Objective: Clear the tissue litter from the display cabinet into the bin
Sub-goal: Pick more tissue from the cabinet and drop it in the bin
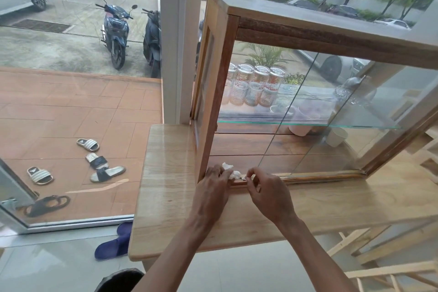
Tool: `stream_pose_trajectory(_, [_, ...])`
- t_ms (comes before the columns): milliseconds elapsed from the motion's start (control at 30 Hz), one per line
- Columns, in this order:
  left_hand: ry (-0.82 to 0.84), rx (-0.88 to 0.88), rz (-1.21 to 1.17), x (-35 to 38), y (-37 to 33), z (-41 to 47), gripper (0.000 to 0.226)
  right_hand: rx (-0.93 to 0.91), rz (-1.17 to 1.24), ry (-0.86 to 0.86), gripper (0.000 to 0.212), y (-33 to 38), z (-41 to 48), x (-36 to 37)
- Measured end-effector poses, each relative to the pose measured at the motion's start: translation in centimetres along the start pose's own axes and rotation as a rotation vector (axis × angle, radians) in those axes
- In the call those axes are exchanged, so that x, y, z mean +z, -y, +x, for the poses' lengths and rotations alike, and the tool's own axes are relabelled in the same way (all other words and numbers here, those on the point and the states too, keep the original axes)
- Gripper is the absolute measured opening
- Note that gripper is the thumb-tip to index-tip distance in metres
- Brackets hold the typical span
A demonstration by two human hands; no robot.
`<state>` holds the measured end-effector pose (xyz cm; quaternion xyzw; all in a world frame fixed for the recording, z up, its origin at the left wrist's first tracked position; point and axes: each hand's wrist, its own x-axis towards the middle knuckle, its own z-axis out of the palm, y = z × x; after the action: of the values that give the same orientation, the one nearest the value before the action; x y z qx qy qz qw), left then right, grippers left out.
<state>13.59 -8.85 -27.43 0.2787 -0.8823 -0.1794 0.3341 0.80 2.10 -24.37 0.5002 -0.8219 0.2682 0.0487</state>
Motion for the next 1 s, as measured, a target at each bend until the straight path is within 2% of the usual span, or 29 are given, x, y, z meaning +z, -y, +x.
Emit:
stream_pose_trajectory(300, [-0.12,-0.041,0.06,-3.0,-1.5,-4.2,0.025,-0.056,0.149,-0.069,0.009,0.1,-1.8,0.0])
stream_pose_trajectory(500, [-0.163,-0.116,0.198,-6.1,-2.6,-10.5,0.018,-0.107,0.39,-0.037,0.011,2.1,-3.8,0.4])
stream_pose_trajectory(767, [-0.336,-0.541,0.322,-13.8,-0.4,-24.4,0.02,-0.338,0.676,0.214,0.005,12.3,-10.0,4.2])
stream_pose_trajectory(1000, [-0.36,-0.863,0.34,-15.9,5.1,-34.4,0.019,-0.325,0.618,0.548,0.006,18.4,-17.4,13.8])
